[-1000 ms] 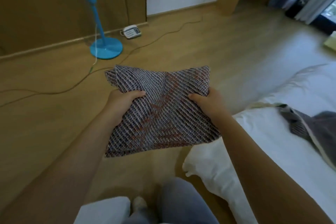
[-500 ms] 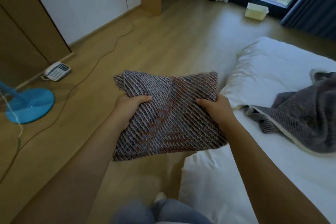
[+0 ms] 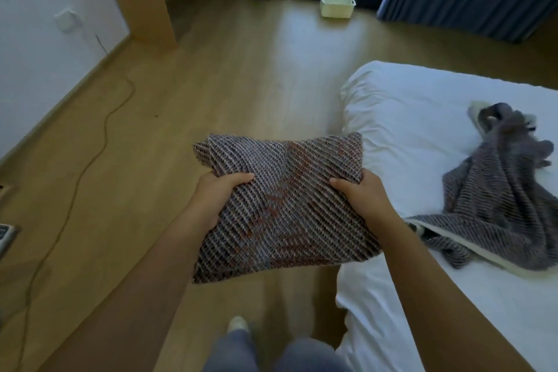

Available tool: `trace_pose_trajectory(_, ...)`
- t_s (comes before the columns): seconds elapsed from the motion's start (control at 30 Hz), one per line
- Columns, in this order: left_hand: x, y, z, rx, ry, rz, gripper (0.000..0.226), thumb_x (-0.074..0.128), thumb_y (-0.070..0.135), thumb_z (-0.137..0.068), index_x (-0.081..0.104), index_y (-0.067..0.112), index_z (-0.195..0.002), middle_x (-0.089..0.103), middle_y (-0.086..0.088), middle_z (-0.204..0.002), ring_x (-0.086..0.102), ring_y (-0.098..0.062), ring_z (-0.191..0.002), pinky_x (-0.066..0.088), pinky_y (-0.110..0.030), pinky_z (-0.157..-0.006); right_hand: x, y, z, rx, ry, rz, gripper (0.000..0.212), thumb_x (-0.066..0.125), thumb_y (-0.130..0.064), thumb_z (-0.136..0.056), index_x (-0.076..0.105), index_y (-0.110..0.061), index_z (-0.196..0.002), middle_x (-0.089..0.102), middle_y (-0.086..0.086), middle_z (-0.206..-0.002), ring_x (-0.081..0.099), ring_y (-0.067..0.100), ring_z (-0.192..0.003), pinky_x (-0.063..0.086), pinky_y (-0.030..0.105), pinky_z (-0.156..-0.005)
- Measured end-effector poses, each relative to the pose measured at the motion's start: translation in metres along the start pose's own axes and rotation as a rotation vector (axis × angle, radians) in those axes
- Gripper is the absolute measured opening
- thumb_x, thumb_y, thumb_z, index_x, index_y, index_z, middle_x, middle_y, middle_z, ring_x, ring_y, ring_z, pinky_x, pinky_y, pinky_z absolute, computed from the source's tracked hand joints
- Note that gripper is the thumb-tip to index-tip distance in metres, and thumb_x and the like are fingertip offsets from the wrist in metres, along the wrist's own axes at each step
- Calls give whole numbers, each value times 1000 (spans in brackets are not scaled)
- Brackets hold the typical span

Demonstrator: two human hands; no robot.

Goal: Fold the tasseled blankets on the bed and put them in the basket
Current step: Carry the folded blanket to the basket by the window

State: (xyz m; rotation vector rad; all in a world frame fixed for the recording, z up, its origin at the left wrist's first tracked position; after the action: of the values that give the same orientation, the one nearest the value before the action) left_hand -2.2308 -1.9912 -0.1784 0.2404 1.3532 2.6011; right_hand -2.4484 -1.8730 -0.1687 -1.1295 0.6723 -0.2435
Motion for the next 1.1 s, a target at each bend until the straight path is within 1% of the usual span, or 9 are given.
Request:
trace_pose_trajectory(0.13, 24, 52, -74, -9, -113, -50, 55, 77, 20, -72, 57, 9, -121, 67, -5, -109, 67, -23, -85, 52, -30, -64, 2, -21, -61, 49, 117, -7, 26, 68, -24, -80, 56, -21, -104, 61, -1, -101, 59, 20, -92, 46, 34, -84)
trace_pose_trajectory(0.2, 41, 73, -109, -22, -158, -78, 58, 77, 21, -71, 55, 9, -123, 67, -6, -110, 67, -24, -86, 53, -31, -66, -1, -27, -92, 72, 153, -24, 33, 68, -24, -80, 57, -16, -111, 63, 2, -107, 60, 23, -97, 48, 38, -90)
trace_pose_trajectory(0.33, 84, 114, -184, -38, -211, -124, 56, 78, 22, -69, 56, 10, -119, 68, -4, -102, 67, -23, -83, 51, -29, -64, -12, -37, -172, 111, 212, -52, 43, 68, -27, -80, 55, -13, -118, 62, 3, -111, 59, 23, -101, 47, 40, -94)
trace_pose_trajectory(0.43, 120, 150, -240, -36, -211, -164, 55, 78, 23, -70, 57, 10, -119, 67, -5, -106, 67, -25, -85, 50, -30, -64, -25, -45, -243, 114, 231, -73, 39, 68, -26, -79, 55, -15, -114, 59, -2, -104, 58, 20, -95, 46, 36, -87)
trace_pose_trajectory(0.57, 157, 201, -307, -49, -229, -177, 54, 77, 23, -71, 58, 9, -119, 68, -8, -111, 68, -29, -90, 54, -37, -73, -43, -67, -333, 102, 199, -80, 26, 67, -23, -79, 52, -23, -100, 58, -7, -92, 57, 10, -81, 44, 30, -75)
trace_pose_trajectory(0.73, 201, 258, -389, -66, -204, -152, 64, 78, 24, -69, 53, 9, -125, 66, -10, -114, 66, -31, -96, 51, -47, -90, -57, -97, -441, 98, 189, -87, 27, 66, -23, -80, 51, -22, -102, 56, -13, -87, 54, 5, -79, 41, 25, -67)
trace_pose_trajectory(0.8, 221, 277, -427, -76, -212, -149, 63, 78, 25, -69, 53, 9, -125, 66, -9, -113, 66, -31, -95, 51, -47, -90, -62, -107, -485, 101, 179, -95, 27, 66, -23, -80, 52, -21, -103, 57, -11, -88, 54, 4, -79, 40, 22, -62)
trace_pose_trajectory(1.0, 282, 345, -556, -96, -260, -143, 58, 77, 24, -70, 55, 9, -122, 67, -10, -110, 67, -29, -92, 53, -41, -81, -75, -137, -631, 143, 204, -95, 32, 66, -23, -80, 54, -16, -108, 61, -2, -99, 60, 14, -87, 45, 30, -72)
trace_pose_trajectory(1.1, 316, 388, -617, -127, -295, -173, 65, 78, 26, -69, 51, 10, -126, 65, -10, -115, 66, -31, -96, 51, -45, -88, -81, -157, -697, 167, 229, -114, 29, 66, -23, -80, 55, -18, -106, 62, -3, -96, 60, 11, -85, 45, 26, -66)
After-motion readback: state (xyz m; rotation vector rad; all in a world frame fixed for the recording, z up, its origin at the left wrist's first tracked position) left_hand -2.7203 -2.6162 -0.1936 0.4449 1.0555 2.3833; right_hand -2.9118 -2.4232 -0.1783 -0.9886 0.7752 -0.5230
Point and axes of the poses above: each hand's wrist, its own z-axis away from the middle knuckle, its own x-axis out of the palm, y = z × x, the point moved 1 cm from there along -z, towards the middle knuckle
